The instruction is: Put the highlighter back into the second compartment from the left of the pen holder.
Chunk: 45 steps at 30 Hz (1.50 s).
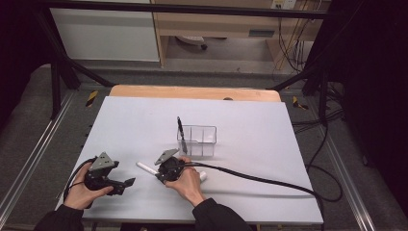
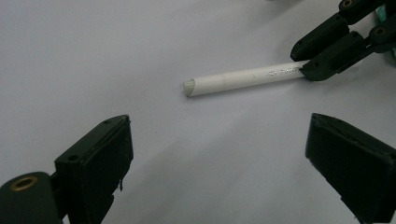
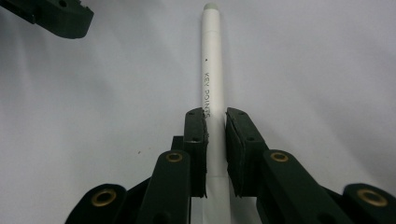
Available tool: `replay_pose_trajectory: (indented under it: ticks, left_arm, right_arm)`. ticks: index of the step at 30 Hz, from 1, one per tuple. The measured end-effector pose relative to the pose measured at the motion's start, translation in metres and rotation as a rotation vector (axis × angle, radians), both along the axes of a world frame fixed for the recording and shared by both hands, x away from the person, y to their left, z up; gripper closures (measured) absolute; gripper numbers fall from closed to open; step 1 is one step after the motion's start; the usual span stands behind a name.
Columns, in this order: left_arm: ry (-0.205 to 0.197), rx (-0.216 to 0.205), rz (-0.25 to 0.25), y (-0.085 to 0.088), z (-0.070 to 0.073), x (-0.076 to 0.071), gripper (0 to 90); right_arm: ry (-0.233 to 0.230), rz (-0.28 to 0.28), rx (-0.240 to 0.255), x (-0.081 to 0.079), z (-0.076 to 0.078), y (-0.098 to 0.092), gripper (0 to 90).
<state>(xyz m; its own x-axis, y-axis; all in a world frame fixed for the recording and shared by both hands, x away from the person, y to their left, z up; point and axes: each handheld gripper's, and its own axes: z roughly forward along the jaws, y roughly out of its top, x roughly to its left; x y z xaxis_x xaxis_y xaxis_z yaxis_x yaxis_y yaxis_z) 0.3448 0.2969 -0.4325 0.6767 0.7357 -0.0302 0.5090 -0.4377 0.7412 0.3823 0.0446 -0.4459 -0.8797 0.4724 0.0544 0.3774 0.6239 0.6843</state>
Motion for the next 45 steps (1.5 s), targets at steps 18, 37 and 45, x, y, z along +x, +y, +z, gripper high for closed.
replay_pose_trajectory:
  ticks: [18,37,45]
  left_arm:
    - [-0.047,0.047,-0.107,-0.021,0.007,-0.005,5.6]
    - [-0.177,0.214,-0.322,-0.068,0.023,-0.005,4.8]
    - [-0.249,0.285,-0.424,-0.092,0.035,-0.004,8.1]
  right_arm:
    - [0.022,0.088,-0.004,-0.001,0.038,-0.043,79.1]
    - [0.046,0.151,-0.053,-0.008,0.061,-0.085,79.2]
    - [0.068,0.157,-0.052,-0.008,0.068,-0.09,79.2]
